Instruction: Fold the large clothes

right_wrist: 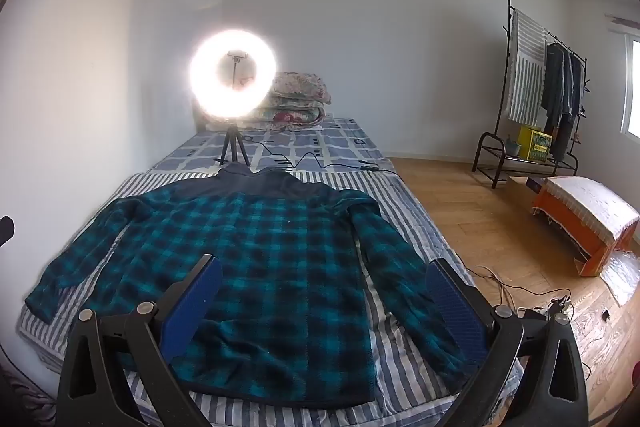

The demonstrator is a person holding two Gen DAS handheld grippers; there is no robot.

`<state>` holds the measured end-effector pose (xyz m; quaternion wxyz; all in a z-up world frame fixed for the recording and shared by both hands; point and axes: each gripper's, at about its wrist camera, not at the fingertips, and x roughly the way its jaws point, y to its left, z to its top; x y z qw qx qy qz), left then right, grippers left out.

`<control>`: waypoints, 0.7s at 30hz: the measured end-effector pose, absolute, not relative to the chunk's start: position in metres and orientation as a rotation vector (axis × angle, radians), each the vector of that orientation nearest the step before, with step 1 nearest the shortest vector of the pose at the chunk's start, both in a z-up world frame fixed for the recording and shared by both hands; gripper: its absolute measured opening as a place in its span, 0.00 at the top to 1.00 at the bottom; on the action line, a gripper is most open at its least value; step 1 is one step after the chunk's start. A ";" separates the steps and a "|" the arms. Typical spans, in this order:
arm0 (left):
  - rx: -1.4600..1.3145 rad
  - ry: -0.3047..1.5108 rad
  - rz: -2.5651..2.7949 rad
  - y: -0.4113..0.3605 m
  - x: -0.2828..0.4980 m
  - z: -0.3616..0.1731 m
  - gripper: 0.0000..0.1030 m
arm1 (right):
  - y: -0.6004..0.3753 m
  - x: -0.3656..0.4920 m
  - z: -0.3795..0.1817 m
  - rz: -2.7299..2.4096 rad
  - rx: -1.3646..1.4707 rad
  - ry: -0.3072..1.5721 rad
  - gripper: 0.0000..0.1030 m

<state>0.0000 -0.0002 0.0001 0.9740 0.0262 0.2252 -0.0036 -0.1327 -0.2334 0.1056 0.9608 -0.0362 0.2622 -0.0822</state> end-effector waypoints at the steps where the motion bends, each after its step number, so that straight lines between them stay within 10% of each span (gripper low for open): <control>1: 0.057 0.456 -0.003 0.000 0.000 0.000 0.00 | -0.233 -0.133 0.106 -0.167 -0.073 0.531 0.00; 21: 0.042 0.445 0.009 0.001 0.000 -0.002 0.00 | -0.226 -0.128 0.102 -0.164 -0.084 0.540 0.00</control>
